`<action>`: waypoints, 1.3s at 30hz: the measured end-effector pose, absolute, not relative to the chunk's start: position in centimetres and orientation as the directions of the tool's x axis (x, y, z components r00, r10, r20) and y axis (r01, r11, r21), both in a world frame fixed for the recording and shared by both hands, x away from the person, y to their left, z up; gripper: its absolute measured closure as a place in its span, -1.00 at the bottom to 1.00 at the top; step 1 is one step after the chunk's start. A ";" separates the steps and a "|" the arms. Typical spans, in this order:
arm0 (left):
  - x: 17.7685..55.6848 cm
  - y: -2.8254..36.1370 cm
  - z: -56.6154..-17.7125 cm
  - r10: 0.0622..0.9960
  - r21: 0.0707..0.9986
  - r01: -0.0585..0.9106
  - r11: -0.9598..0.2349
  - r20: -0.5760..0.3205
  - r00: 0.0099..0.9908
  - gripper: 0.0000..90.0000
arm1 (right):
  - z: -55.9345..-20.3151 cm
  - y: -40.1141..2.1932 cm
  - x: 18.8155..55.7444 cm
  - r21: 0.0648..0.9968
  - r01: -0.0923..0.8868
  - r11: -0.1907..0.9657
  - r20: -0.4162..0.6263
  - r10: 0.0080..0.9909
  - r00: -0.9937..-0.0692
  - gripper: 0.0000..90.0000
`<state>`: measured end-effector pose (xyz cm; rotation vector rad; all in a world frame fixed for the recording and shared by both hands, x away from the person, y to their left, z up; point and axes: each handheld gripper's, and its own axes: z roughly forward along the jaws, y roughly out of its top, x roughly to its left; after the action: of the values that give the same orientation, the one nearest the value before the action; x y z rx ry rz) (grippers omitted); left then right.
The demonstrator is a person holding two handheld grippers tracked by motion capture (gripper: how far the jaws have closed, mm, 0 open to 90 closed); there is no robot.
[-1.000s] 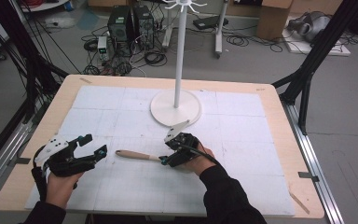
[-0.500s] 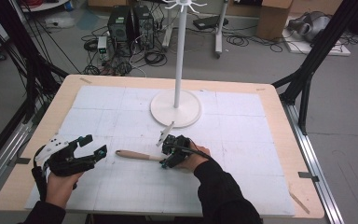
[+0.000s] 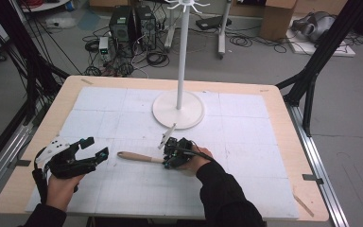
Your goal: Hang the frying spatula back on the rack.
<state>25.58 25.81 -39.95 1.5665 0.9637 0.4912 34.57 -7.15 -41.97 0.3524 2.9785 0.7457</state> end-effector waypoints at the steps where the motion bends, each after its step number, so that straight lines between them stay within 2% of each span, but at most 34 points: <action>1: 25.6 25.8 -40.0 0.797 0.951 0.309 0.013 -0.197 0.571 -0.48 | -41.9 -7.1 34.5 0.469 0.214 0.857 0.003 0.240 -0.971 0.72; 14: 25.6 25.8 -40.0 0.798 0.950 0.312 0.011 -0.196 0.569 -0.47 | -41.2 -7.2 33.9 0.500 0.272 0.822 0.044 0.290 -0.956 0.73; 23: 25.5 25.1 -39.9 0.786 0.947 0.319 0.040 -0.226 0.575 -0.44 | -38.6 -9.3 32.4 0.625 0.306 0.718 0.033 0.368 -0.929 0.73; 37: 26.4 21.3 -39.3 0.732 0.927 0.371 0.050 -0.287 0.618 -0.45 | -38.3 -12.7 29.6 0.739 0.328 0.588 0.013 0.475 -0.880 0.72; 39: 26.6 21.0 -39.1 0.724 0.927 0.372 0.056 -0.294 0.623 -0.45 | -38.4 -13.2 29.0 0.771 0.333 0.542 0.019 0.505 -0.863 0.72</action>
<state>26.60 21.01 -39.15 1.5552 0.9463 0.3399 29.04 -13.23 -38.44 0.7089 2.5725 1.2212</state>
